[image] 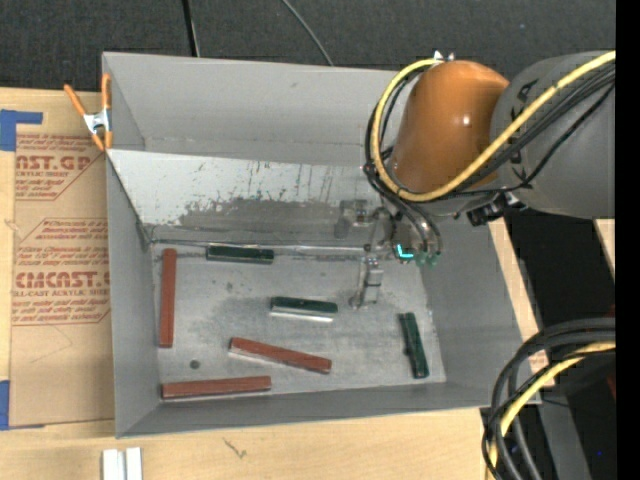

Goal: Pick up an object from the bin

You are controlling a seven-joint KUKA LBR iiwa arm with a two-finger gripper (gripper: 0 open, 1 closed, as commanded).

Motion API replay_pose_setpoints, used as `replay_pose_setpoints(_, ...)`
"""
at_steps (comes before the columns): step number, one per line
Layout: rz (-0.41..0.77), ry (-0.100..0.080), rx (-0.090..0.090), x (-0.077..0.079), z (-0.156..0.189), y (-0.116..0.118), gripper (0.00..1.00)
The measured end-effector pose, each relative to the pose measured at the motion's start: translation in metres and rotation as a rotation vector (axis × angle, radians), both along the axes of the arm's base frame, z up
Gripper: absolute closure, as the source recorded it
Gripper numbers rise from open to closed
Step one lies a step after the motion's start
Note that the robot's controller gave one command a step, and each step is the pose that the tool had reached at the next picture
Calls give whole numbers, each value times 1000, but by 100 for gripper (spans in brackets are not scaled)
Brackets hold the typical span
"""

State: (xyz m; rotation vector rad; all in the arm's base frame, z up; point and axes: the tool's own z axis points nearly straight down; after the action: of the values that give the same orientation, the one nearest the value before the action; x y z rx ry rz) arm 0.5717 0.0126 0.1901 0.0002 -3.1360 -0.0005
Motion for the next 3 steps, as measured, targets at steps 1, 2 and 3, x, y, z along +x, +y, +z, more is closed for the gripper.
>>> replay_pose_setpoints(1, 0, -7, 0, 2, 4, 0, 0)
replay_pose_setpoints(2, 29, -15, -1, 5, -47, -3, 0)
replay_pose_setpoints(3, 170, -6, 3, -16, -119, 65, 100)
